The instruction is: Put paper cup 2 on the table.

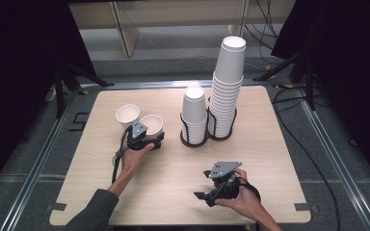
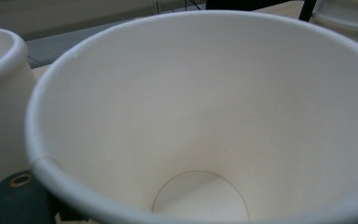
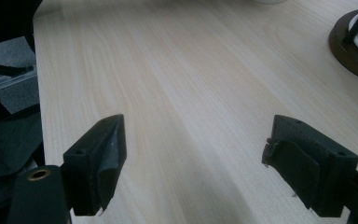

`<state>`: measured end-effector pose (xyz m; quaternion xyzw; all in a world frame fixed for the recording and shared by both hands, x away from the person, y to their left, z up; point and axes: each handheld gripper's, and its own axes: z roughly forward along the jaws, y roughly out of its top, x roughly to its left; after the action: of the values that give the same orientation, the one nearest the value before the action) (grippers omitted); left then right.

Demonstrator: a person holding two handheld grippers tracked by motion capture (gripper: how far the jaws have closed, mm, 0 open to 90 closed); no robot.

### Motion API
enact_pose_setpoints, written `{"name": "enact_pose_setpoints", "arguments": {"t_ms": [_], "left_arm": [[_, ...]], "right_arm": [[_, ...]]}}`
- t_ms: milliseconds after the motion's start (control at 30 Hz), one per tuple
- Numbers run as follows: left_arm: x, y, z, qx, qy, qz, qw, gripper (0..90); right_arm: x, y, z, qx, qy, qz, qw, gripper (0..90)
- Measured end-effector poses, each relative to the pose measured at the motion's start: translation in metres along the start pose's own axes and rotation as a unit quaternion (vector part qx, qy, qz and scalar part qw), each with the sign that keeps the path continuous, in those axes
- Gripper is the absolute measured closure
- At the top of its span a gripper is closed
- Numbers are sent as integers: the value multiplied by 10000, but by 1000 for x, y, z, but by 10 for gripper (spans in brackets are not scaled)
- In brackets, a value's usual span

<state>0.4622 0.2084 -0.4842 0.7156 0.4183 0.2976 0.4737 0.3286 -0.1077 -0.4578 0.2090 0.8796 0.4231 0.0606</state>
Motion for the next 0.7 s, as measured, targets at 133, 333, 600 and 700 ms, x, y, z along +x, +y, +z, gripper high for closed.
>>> {"name": "enact_pose_setpoints", "arguments": {"t_ms": [133, 333, 600, 700], "left_arm": [[2, -3, -2, 114, -10, 66, 9999, 141], [7, -10, -8, 207, -31, 94, 9997, 143], [10, -15, -17, 304, -102, 140, 9994, 143], [8, -15, -21, 325, -131, 135, 9993, 144]], "right_arm": [[0, 0, 0, 19, 19, -1, 10000, 203], [1, 0, 1, 48, 52, 46, 10000, 203], [2, 0, 0, 48, 46, 53, 10000, 203], [2, 0, 0, 48, 63, 45, 10000, 203]]}}
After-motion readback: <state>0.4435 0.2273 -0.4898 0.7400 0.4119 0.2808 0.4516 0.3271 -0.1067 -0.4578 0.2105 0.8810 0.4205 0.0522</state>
